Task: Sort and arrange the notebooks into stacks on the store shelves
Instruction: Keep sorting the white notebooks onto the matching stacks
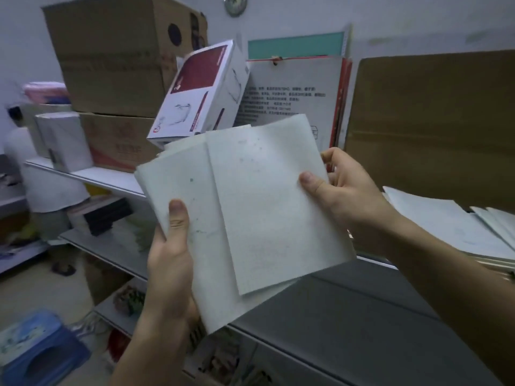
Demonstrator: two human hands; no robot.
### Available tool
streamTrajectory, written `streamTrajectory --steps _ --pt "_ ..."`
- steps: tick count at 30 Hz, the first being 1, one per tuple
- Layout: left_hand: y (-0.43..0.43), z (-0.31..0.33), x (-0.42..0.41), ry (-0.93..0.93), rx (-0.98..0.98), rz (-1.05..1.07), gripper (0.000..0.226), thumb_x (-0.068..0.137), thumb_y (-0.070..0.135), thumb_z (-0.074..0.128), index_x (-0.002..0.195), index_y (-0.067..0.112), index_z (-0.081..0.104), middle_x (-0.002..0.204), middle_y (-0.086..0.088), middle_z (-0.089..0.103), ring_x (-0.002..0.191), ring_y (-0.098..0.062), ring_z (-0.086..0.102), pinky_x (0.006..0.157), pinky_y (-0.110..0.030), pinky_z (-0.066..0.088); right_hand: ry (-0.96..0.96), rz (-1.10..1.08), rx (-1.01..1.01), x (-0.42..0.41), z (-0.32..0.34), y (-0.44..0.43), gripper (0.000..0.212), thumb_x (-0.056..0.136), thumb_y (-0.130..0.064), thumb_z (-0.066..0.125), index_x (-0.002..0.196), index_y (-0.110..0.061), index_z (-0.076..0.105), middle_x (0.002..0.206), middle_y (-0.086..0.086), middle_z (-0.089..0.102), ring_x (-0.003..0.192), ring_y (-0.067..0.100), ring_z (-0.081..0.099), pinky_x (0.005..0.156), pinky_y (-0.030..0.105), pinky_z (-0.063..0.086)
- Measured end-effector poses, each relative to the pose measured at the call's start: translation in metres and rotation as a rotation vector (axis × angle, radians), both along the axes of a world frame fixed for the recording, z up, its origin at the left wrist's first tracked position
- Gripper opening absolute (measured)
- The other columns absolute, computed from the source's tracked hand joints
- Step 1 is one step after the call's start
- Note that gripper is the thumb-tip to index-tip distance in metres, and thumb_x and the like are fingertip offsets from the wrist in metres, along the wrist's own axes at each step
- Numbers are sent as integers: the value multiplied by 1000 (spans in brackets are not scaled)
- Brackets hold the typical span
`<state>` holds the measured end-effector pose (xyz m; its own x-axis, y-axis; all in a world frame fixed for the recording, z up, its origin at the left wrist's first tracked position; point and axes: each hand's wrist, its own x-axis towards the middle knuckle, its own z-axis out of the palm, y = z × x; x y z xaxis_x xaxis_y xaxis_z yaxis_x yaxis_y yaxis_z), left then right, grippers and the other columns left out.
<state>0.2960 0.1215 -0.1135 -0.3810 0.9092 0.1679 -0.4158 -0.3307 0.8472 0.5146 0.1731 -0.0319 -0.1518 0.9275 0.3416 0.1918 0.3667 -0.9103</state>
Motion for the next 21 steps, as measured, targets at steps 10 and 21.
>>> streamTrajectory --steps 10,21 --pt "8 -14 -69 -46 -75 187 66 83 64 58 137 25 60 116 -1 77 104 -32 74 96 -64 53 97 -305 -345 -9 12 125 25 100 -4 57 122 4 50 101 15 65 73 22 66 53 34 56" --pt "8 -13 -92 -75 -74 150 93 55 84 75 129 29 65 117 -2 77 108 -34 73 99 -68 50 -605 -539 -255 -42 -15 168 42 82 -36 81 89 -5 54 86 8 60 71 19 55 53 29 41"
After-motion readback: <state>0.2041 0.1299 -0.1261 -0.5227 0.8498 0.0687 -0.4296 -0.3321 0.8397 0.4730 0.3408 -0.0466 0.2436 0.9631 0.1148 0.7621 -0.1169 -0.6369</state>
